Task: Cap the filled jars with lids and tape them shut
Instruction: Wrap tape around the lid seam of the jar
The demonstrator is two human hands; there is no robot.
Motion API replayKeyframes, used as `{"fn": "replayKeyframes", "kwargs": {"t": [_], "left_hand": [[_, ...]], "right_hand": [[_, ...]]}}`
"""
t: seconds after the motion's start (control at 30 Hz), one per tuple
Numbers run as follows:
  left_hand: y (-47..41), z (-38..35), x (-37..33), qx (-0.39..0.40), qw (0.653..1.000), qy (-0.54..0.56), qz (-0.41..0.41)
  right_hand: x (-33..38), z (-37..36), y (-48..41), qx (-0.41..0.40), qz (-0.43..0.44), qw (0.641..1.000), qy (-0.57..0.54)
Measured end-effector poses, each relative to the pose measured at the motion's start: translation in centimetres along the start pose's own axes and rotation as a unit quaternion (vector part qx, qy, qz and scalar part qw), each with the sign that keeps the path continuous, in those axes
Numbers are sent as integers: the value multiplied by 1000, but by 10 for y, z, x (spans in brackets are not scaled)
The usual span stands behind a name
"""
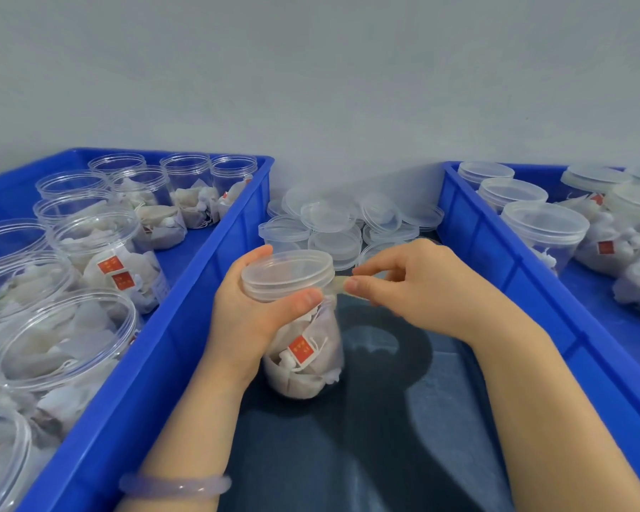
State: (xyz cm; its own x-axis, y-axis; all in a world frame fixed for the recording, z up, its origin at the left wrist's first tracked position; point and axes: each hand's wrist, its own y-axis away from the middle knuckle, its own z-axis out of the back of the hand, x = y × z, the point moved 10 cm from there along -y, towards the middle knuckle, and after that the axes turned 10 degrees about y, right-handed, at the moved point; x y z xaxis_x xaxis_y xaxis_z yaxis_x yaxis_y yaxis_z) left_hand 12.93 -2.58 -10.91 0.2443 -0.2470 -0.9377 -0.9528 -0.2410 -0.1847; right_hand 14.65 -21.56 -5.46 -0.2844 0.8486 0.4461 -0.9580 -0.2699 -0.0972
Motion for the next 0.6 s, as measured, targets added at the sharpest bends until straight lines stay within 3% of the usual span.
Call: {"fn": "replayKeyframes", "kwargs": {"t": [0.27, 0.47, 0.6], "left_hand": [[2, -10, 7, 62, 996, 51, 38], [10, -22, 16, 111, 981, 123, 99], [10, -25, 18, 99, 981, 133, 97]], "right_hand": [[-1, 0, -6, -41, -3, 999, -29], [5, -6, -8, -25, 16, 999, -20], [-1, -14, -6, 41, 8, 997, -64]]}}
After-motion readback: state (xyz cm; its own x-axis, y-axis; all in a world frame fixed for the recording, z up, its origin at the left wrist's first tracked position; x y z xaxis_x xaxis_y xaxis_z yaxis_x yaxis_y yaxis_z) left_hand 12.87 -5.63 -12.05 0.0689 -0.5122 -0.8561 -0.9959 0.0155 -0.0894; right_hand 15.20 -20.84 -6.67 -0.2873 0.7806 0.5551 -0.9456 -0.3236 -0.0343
